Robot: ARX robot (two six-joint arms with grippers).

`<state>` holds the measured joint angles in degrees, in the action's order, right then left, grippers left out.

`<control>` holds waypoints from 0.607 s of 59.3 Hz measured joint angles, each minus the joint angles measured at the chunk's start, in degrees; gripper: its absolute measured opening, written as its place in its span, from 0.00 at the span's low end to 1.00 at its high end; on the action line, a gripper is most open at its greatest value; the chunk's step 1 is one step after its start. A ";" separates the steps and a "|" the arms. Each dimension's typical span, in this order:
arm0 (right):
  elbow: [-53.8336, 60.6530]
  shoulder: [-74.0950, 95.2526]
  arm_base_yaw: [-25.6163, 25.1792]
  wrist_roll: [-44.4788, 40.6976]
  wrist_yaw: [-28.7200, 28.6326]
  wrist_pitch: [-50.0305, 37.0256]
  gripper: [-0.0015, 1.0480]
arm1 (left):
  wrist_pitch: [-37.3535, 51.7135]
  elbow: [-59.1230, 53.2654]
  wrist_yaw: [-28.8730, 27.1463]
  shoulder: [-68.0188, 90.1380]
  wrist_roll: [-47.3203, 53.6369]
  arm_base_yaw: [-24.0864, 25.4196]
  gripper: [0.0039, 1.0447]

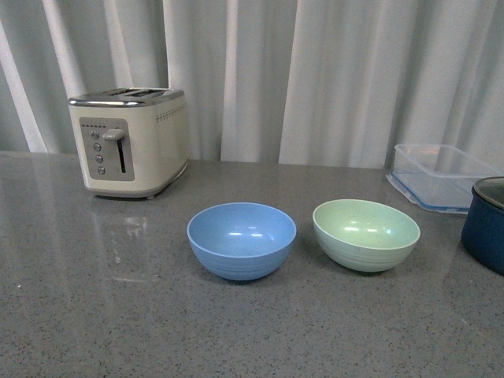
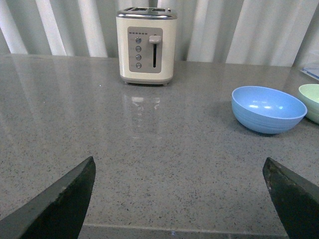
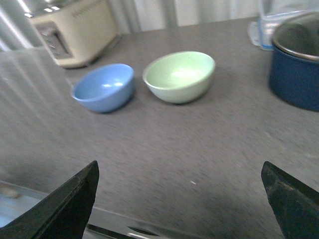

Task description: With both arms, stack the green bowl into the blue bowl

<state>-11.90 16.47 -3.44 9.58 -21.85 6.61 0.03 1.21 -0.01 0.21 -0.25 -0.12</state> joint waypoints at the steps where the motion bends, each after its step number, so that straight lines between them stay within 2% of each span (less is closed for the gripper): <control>1: -1.95 2.29 0.48 1.07 -0.37 -0.22 0.90 | 0.00 0.00 0.00 0.02 0.00 0.00 0.94; 8: -15.47 18.75 3.72 5.92 -0.98 0.96 0.90 | 0.00 0.00 0.00 -0.04 -0.02 0.00 0.94; 25: -45.90 61.88 10.40 4.09 14.29 4.79 0.90 | 0.00 0.00 -0.02 -0.02 -0.02 0.00 0.94; 36: -59.41 79.30 11.96 2.75 21.55 7.37 0.90 | 0.00 0.00 0.00 -0.02 -0.02 0.00 0.94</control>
<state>-71.31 95.77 8.51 12.34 -0.30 13.98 0.03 1.21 -0.01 0.19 -0.27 -0.12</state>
